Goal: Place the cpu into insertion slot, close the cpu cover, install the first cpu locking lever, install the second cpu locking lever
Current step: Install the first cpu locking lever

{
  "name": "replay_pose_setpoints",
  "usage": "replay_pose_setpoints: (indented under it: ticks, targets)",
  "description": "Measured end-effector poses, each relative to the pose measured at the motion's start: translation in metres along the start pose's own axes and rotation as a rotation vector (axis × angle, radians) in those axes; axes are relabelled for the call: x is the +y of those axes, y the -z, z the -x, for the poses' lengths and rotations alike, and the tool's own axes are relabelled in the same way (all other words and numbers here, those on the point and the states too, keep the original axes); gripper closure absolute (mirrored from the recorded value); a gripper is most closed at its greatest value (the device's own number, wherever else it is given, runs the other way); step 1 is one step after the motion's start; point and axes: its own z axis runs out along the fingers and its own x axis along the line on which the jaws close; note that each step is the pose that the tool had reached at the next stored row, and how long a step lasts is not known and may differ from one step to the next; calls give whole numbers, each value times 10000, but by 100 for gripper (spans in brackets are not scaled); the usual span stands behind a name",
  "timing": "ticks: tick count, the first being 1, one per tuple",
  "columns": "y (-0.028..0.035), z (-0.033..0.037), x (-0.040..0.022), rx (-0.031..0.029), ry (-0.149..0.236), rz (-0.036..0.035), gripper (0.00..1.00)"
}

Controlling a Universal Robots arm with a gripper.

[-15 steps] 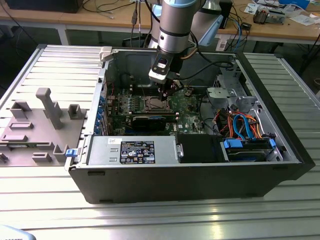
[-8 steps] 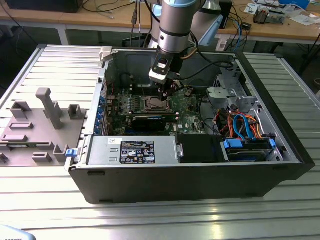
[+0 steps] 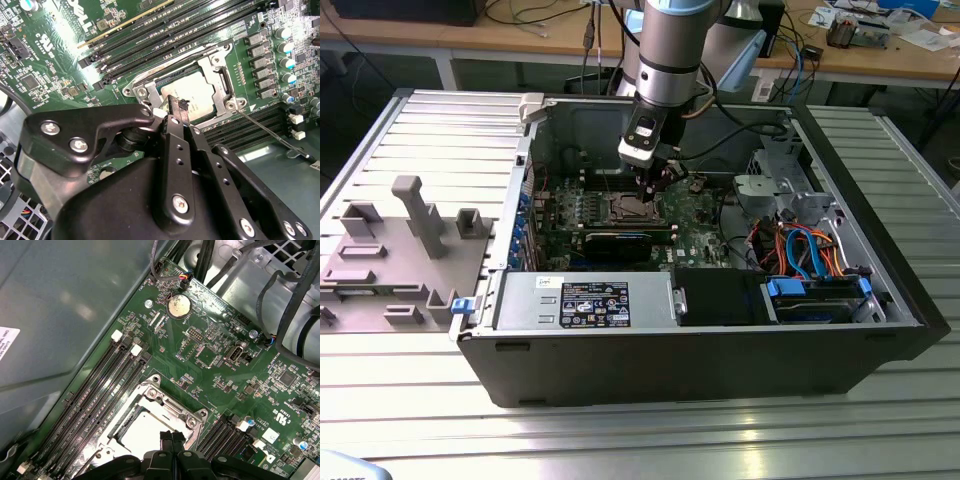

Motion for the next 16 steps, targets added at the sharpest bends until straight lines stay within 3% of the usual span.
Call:
replay_pose_setpoints:
  ticks: [16]
  targets:
    - [-2,0,0,-4,57,0,89]
